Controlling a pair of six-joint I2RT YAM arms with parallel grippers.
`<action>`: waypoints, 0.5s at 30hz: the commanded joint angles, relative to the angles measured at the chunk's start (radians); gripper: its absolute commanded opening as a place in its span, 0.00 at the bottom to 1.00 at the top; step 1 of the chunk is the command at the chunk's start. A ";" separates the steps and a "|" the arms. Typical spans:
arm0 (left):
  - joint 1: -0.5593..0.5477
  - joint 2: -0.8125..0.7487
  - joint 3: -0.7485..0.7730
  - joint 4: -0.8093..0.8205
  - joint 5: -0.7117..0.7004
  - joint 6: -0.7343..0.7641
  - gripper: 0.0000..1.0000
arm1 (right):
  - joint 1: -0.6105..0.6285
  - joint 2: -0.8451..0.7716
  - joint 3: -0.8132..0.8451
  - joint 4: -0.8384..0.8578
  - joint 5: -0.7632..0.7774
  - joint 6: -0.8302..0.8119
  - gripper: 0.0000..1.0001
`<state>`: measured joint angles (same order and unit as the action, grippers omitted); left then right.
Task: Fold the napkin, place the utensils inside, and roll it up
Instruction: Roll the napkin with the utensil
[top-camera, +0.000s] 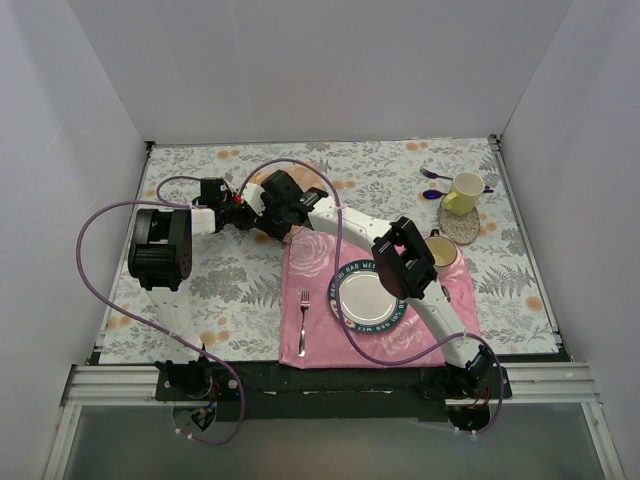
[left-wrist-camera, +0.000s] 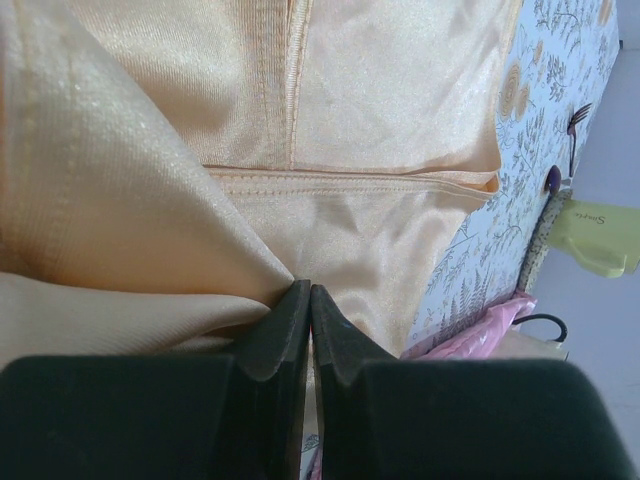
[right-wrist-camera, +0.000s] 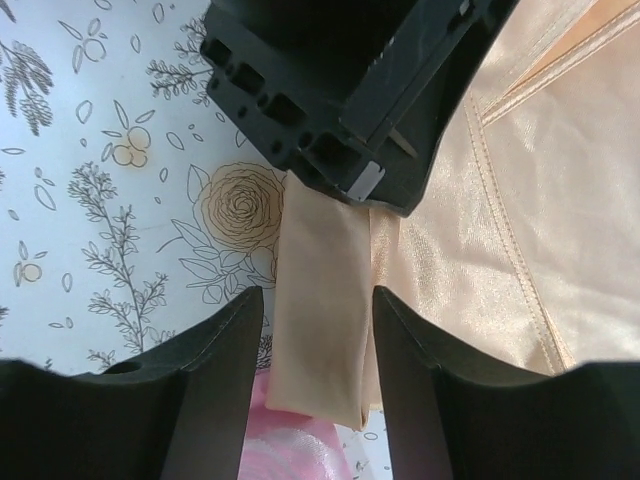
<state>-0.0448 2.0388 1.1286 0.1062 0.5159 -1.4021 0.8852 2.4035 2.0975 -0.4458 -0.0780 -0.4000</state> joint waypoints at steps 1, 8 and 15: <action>0.022 0.035 -0.013 -0.100 -0.071 0.049 0.05 | -0.003 0.019 -0.011 0.044 -0.002 -0.022 0.55; 0.026 0.032 -0.015 -0.100 -0.070 0.052 0.05 | -0.008 0.032 -0.017 0.058 -0.011 -0.022 0.56; 0.033 0.027 -0.015 -0.126 -0.065 0.055 0.05 | -0.015 0.052 -0.040 0.084 -0.013 -0.022 0.63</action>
<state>-0.0322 2.0388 1.1286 0.0971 0.5266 -1.4017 0.8772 2.4443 2.0731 -0.4129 -0.0818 -0.4160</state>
